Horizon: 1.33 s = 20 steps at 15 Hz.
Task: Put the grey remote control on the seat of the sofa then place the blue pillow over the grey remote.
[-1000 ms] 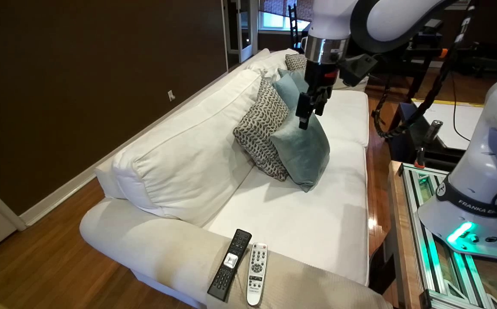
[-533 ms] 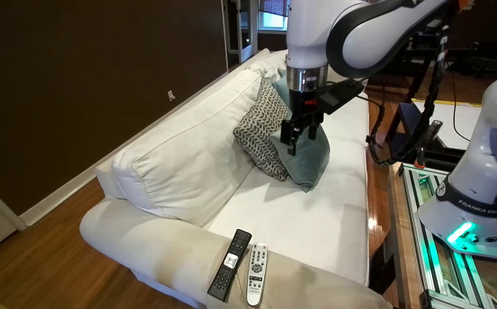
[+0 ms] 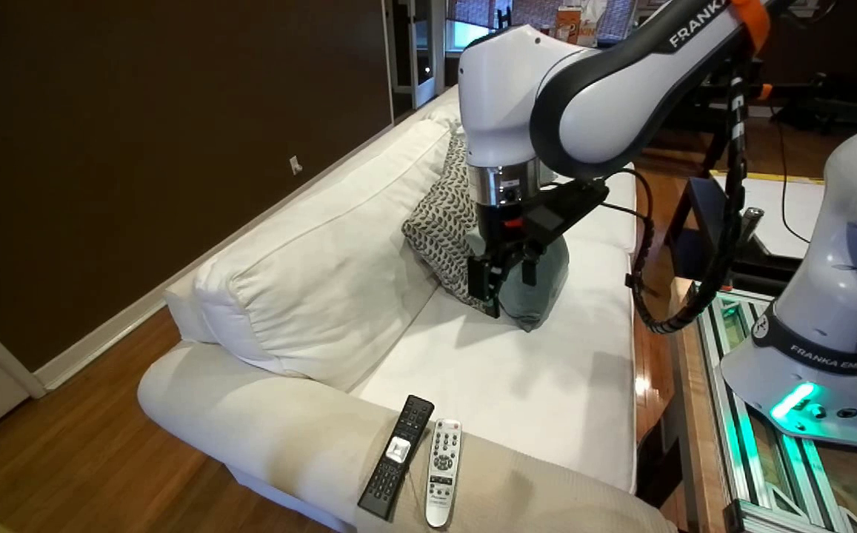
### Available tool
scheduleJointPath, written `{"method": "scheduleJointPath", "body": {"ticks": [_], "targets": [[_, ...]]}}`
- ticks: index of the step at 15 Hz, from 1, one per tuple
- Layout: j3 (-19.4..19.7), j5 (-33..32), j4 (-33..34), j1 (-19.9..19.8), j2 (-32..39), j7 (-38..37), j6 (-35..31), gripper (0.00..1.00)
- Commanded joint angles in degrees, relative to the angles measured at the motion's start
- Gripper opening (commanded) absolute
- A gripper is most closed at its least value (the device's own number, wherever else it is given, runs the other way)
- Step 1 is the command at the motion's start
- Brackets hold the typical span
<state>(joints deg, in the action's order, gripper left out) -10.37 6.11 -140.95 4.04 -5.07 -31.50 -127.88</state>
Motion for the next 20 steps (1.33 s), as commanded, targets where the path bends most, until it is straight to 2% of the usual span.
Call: {"method": "scheduleJointPath", "body": {"ticks": [1,3,6,11,16,19,20], "targets": [[0.92,-0.08,0.05,0.69,-0.20,-0.03,0.08,1.00],[0.97,-0.08,0.05,0.67,-0.31,-0.02,0.08,1.00],[-0.57,1.95,1.46,2.51,4.12,-0.21,-2.38,1.00],[-2.49,0.76,4.03,6.85,13.05,-8.35,-12.13,1.00],[0.14,-0.25,7.07,11.07,21.34,-22.55,-22.90,1.00],[2.98,-2.73,9.48,13.89,25.29,-29.44,-23.65,1.00],[2.70,-1.71,10.53,13.72,26.35,-28.70,-22.13,1.00]]}}
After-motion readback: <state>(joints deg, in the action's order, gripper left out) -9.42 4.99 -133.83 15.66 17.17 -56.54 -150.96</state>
